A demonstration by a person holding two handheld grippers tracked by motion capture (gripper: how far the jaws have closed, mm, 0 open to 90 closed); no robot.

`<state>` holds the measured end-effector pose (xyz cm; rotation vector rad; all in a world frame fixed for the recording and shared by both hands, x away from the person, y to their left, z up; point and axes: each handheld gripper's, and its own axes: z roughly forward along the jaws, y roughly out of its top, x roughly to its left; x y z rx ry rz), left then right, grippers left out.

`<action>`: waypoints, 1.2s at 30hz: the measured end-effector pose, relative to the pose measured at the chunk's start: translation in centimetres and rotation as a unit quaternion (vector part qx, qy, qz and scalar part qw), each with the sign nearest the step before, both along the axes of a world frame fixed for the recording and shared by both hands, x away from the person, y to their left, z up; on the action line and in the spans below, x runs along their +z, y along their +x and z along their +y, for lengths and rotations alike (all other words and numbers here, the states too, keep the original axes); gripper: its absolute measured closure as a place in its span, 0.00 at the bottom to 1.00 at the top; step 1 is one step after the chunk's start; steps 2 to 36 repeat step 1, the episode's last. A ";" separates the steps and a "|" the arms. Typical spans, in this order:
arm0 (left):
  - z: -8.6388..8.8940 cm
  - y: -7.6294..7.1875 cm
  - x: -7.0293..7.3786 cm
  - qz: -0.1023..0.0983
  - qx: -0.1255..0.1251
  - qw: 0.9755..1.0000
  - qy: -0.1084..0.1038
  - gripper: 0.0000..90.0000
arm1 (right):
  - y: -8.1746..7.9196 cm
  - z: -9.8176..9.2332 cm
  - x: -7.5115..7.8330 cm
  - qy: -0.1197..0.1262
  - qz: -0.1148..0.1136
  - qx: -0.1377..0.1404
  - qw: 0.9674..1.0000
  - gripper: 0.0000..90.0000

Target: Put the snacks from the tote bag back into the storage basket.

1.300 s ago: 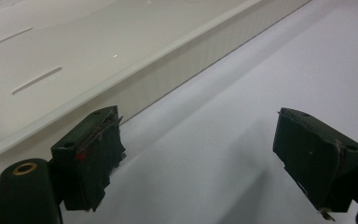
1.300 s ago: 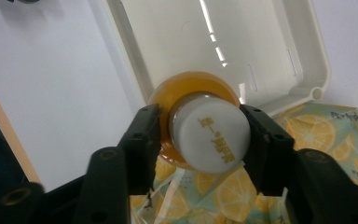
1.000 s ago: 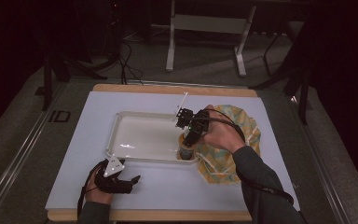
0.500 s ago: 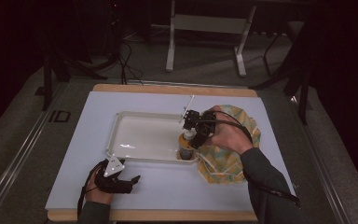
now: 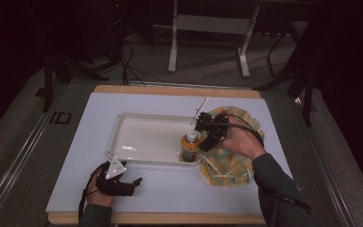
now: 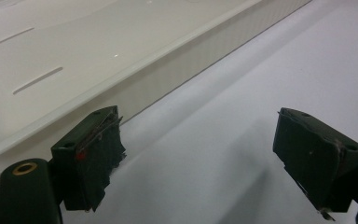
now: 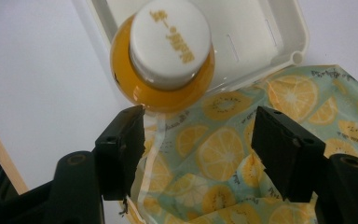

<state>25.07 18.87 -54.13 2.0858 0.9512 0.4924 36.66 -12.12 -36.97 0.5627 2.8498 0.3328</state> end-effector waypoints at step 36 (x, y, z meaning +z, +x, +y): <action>0.0 0.0 0.0 0.000 0.000 1.000 0.000 0.17 | -0.1 -0.1 -0.1 0.001 -0.001 0.000 1.000 0.38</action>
